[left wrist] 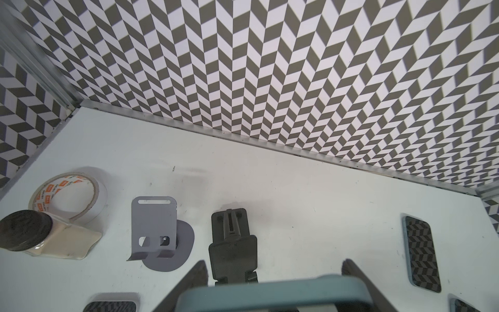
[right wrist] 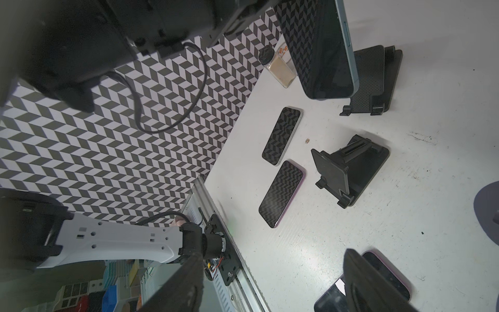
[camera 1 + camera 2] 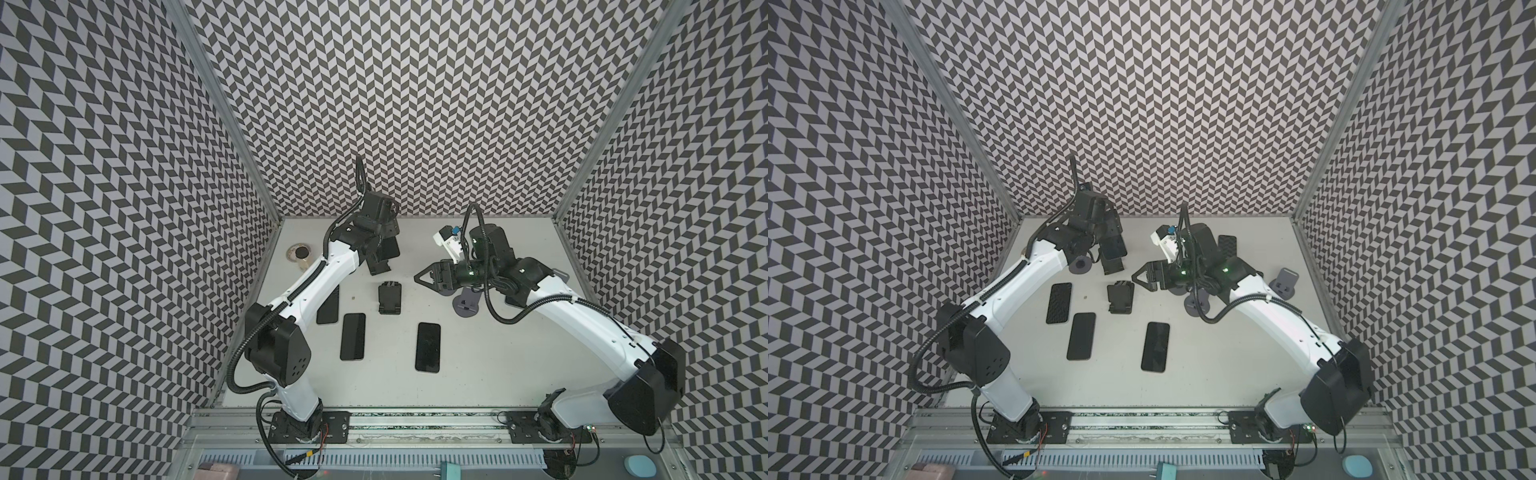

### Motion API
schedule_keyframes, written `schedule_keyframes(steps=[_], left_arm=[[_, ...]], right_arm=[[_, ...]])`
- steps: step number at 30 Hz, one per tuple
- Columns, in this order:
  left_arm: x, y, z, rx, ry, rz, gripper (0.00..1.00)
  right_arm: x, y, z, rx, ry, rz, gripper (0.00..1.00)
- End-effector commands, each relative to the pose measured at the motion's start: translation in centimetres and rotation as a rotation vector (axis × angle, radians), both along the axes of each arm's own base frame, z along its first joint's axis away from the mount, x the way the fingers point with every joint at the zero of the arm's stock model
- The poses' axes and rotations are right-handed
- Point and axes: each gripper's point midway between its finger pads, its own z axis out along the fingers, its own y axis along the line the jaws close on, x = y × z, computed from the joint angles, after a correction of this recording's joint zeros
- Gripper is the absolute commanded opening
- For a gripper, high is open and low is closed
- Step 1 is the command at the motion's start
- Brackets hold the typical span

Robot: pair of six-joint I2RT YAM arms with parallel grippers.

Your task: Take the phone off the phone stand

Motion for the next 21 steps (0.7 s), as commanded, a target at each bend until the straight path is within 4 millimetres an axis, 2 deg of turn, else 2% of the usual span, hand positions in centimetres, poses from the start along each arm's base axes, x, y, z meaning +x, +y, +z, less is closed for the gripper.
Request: schedule_keyframes(steps=[1,5,9,21], left_arm=[[-1.9,0.5,3.9,-0.038,-0.075,0.018,0.54],[-3.7,0.4,4.9,-0.063,-0.081,-0.003,0.54],[-5.8,0.4,5.0,-0.075,-0.059,-0.026,0.54],[-13.0,1.5,2.6,-0.101,0.055,-0.087,0.52]], right_arm=[[-0.3,-0.2,2.0,0.045,-0.041,-0.015,0.78],[-0.4,-0.4,2.4,0.050,-0.035,-0.036,0.76],[-0.9,-0.4,2.4,0.039,-0.023,-0.049,0.76],[-4.2,0.5,1.6,0.038,0.025,-0.090,0.76]])
